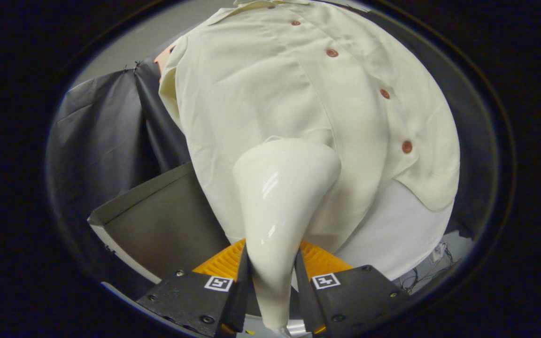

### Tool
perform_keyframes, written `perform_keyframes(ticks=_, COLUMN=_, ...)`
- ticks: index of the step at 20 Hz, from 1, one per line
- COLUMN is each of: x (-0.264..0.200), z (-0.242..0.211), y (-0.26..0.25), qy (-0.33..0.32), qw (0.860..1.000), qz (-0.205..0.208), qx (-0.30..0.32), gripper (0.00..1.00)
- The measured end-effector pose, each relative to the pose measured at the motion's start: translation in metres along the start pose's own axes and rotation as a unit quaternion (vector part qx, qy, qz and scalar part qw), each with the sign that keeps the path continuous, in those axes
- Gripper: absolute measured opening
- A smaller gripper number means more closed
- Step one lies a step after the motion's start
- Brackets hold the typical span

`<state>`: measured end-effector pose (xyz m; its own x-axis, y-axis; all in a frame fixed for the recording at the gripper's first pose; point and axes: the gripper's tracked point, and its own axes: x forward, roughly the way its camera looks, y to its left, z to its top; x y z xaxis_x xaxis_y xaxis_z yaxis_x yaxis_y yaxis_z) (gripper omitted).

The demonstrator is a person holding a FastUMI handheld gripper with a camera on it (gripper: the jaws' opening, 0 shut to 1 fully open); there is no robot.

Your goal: Iron the clothes twice with a garment steamer, once on the left side and once on the right side.

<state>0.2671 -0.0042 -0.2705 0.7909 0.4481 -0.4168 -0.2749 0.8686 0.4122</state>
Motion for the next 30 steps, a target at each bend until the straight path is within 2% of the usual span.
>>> perform_keyframes(ticks=4, x=0.019, z=-0.023, y=0.002, qy=0.023, qw=1.000, qz=-0.004, qx=0.005, gripper=0.47)
perform_keyframes(ticks=8, x=0.014, z=-0.022, y=0.000, qy=0.014, qw=0.999, qz=0.002, qx=0.031, gripper=0.47)
perform_keyframes(ticks=11, x=0.015, z=-0.026, y=0.001, qy=0.024, qw=0.999, qz=-0.002, qx=0.029, gripper=0.47)
perform_keyframes(ticks=15, x=0.009, z=-0.011, y=0.000, qy=0.017, qw=0.999, qz=-0.013, qx=0.024, gripper=0.47)
perform_keyframes(ticks=20, x=-0.013, z=0.034, y=0.004, qy=-0.033, qw=0.999, qz=-0.006, qx=0.004, gripper=0.47)
perform_keyframes(ticks=23, x=-0.040, z=0.067, y=0.006, qy=-0.072, qw=0.997, qz=0.007, qx=-0.009, gripper=0.47)
perform_keyframes(ticks=30, x=-0.115, z=0.160, y=0.007, qy=-0.133, qw=0.991, qz=0.002, qx=-0.034, gripper=0.46)
